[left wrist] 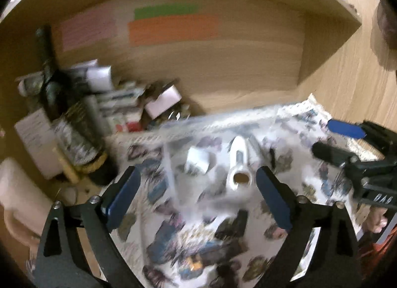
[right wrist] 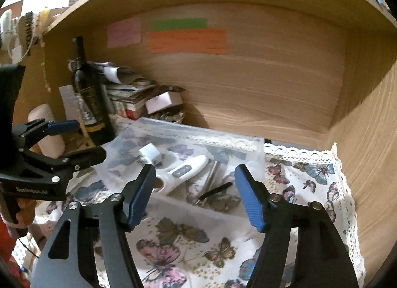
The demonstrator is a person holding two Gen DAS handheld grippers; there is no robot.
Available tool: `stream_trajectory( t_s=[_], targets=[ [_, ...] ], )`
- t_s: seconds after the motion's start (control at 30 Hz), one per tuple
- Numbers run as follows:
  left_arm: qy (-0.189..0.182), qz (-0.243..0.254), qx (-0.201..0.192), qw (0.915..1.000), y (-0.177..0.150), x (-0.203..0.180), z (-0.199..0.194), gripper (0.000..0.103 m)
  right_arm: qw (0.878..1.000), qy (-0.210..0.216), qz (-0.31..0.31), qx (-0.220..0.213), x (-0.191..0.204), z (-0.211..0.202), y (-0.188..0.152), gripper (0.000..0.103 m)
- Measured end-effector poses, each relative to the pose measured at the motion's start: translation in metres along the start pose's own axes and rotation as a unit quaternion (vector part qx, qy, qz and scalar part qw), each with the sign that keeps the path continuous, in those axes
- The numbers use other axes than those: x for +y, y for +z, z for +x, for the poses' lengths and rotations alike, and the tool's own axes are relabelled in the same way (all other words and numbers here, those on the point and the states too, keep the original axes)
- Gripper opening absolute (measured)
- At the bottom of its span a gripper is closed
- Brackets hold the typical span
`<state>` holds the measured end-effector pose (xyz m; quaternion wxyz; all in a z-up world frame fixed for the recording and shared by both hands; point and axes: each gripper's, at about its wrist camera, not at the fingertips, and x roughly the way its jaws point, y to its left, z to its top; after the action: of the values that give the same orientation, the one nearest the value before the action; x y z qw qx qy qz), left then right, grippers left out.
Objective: Organize rigid objects
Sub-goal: 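Grasp a small black piece with the left tool while the right tool grasps the orange-black cylinder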
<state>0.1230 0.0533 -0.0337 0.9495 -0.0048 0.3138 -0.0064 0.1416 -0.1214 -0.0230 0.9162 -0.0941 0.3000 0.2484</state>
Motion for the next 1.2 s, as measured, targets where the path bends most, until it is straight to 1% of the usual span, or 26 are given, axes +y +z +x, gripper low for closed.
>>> stream_trajectory(
  t_s=[0.17,0.27,0.43,0.5,0.53,0.57,0.6,0.63,0.67,0.7,0.77,0.8,0.83,0.87,0.93,1.03,1.1,1.2],
  targets=[
    [0.005,-0.015,0.047,0.9988,-0.037,0.008,0.006,0.095,1.0,0.017,0.005,0.018,0.014,0.005,-0.017,0.066],
    [0.0,-0.019,0.074,0.997,-0.06,0.007,0.01,0.095,0.999,0.021,0.004,0.035,0.021,0.009,-0.028,0.066],
    [-0.007,0.002,0.108,0.9941,-0.096,-0.006,0.019,0.094,0.998,0.026,0.008,0.053,0.028,0.01,-0.043,0.066],
    [-0.017,0.005,0.12,0.9926,-0.107,-0.012,0.021,0.087,0.998,0.026,0.009,0.061,0.03,0.011,-0.048,0.067],
    [-0.024,0.007,0.125,0.9918,-0.111,-0.015,0.022,0.081,0.997,0.028,0.011,0.066,0.031,0.012,-0.051,0.068],
    [-0.031,0.006,0.128,0.9913,-0.115,-0.017,0.021,0.079,0.997,0.029,0.013,0.068,0.032,0.012,-0.053,0.071],
    [-0.029,0.005,0.123,0.992,-0.117,-0.017,0.019,0.079,0.997,0.029,0.014,0.071,0.033,0.013,-0.054,0.075],
    [-0.027,0.005,0.117,0.9928,-0.12,-0.018,0.015,0.075,0.997,0.031,0.014,0.074,0.035,0.013,-0.056,0.076],
    [-0.029,0.004,0.115,0.9929,-0.122,-0.018,0.013,0.068,0.996,0.033,0.013,0.076,0.038,0.014,-0.058,0.076],
    [-0.031,0.001,0.111,0.9933,-0.123,-0.017,0.01,0.064,0.996,0.034,0.011,0.078,0.041,0.014,-0.059,0.076],
    [-0.032,-0.003,0.103,0.9942,-0.127,-0.014,0.004,0.042,0.996,0.039,0.009,0.083,0.047,0.017,-0.061,0.076],
    [-0.031,-0.004,0.1,0.9946,-0.129,-0.013,0.001,0.036,0.995,0.042,0.006,0.086,0.052,0.018,-0.061,0.076],
    [-0.028,-0.003,0.097,0.9949,-0.131,-0.011,-0.001,0.027,0.995,0.043,0.005,0.089,0.055,0.02,-0.062,0.077],
    [-0.029,-0.006,0.093,0.9952,-0.133,-0.007,-0.004,0.025,0.995,0.045,0.003,0.092,0.059,0.022,-0.063,0.077],
    [-0.03,-0.015,0.089,0.9955,-0.136,-0.001,-0.007,0.025,0.994,0.05,0.0,0.099,0.067,0.026,-0.064,0.077],
    [-0.018,-0.027,0.077,0.9965,-0.14,0.014,-0.016,0.025,0.992,0.062,-0.006,0.114,0.08,0.037,-0.065,0.079],
    [-0.011,-0.037,0.069,0.9968,-0.14,0.026,-0.02,0.025,0.989,0.071,-0.006,0.128,0.09,0.045,-0.064,0.082],
    [0.001,-0.051,0.054,0.9973,-0.142,0.045,-0.028,0.025,0.986,0.075,-0.005,0.148,0.106,0.061,-0.063,0.083]
  ],
)
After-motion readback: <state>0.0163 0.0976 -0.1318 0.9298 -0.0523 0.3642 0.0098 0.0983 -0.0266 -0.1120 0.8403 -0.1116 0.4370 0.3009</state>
